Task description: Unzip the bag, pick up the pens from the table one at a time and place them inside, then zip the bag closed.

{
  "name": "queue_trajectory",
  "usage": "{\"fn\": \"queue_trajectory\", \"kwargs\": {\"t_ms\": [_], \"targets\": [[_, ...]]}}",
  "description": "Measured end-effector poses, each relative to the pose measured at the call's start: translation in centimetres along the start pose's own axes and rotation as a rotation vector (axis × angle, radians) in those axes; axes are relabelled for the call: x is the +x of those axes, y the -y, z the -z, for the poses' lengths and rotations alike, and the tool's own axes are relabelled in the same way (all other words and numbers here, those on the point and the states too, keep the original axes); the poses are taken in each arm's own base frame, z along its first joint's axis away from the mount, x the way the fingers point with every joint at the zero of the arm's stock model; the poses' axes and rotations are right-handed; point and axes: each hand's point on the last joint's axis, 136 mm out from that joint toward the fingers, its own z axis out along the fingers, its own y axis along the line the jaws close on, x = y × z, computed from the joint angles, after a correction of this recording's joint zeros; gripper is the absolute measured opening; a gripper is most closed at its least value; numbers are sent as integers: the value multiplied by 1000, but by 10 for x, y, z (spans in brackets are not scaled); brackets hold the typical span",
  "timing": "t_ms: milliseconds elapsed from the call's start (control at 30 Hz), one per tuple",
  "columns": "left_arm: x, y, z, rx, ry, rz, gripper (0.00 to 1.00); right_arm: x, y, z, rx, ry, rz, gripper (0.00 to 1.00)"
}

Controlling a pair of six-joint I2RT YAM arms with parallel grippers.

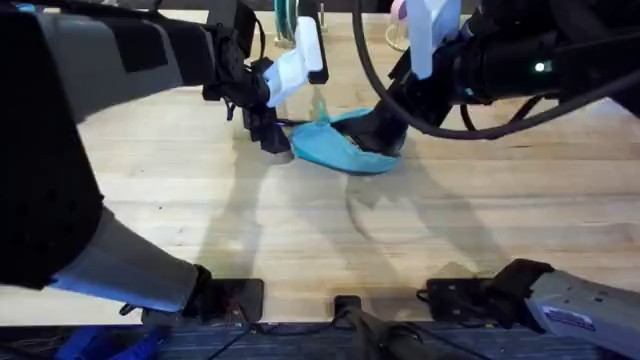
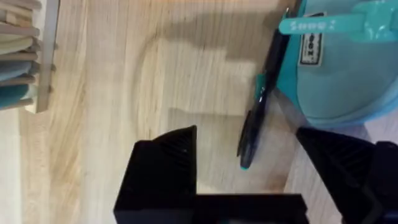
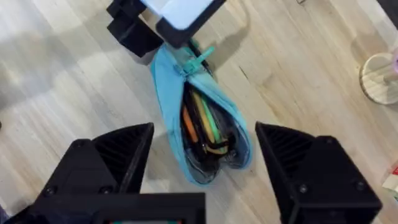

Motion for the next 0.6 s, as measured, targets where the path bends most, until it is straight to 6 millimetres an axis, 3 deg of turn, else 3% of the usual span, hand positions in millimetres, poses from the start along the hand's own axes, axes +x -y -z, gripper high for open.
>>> {"fn": "queue_trajectory", "kwargs": {"t_ms": [600], "targets": [[0, 23, -1, 157, 6, 96, 990, -13, 5, 0, 22, 52, 6, 996]]}}
